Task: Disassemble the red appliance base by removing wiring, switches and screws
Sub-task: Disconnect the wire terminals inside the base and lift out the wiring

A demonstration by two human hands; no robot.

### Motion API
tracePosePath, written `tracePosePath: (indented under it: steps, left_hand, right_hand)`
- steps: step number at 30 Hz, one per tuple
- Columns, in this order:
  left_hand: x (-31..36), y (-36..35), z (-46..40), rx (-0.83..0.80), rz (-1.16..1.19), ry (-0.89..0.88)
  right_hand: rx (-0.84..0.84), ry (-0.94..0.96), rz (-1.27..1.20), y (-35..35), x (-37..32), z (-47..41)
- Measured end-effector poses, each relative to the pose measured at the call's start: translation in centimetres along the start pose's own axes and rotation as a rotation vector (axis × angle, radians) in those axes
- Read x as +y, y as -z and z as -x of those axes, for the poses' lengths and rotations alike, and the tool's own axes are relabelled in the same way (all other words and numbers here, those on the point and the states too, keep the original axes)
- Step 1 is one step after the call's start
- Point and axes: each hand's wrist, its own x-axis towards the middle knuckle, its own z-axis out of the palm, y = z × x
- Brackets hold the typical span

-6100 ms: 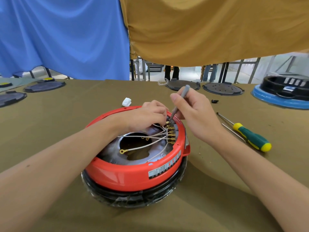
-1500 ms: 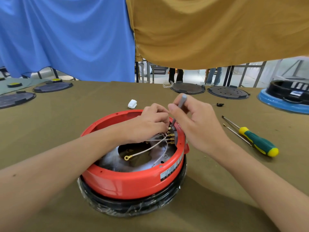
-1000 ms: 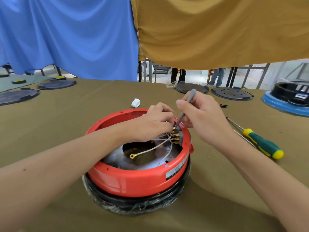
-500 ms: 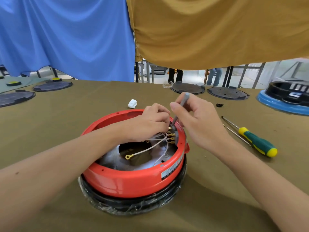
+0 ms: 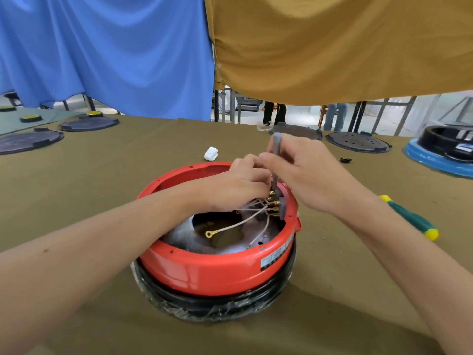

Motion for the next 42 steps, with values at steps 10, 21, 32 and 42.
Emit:
tracePosePath:
  steps: [10, 21, 32, 42]
  left_hand:
    - [-0.6, 0.2, -0.2, -0.047, 0.060, 0.050]
    - [-0.2, 0.3, 0.0, -0.037, 0.023, 0.061]
    - [-0.3, 0.4, 0.3, -0.065, 0.068, 0.066]
    - [0.1, 0.4, 0.4, -0.049, 0.046, 0.064]
  right_hand:
    - [-0.008, -0.374, -0.585, 0.2, 3.2, -0.3]
    - [0.120, 0.048, -0.134, -0.6, 1.3, 1.4]
    - [0.101, -0.381, -0.716, -0.6, 3.4, 0.8]
    - [0.169, -0.243, -0.603, -0.8, 3.1, 1.0]
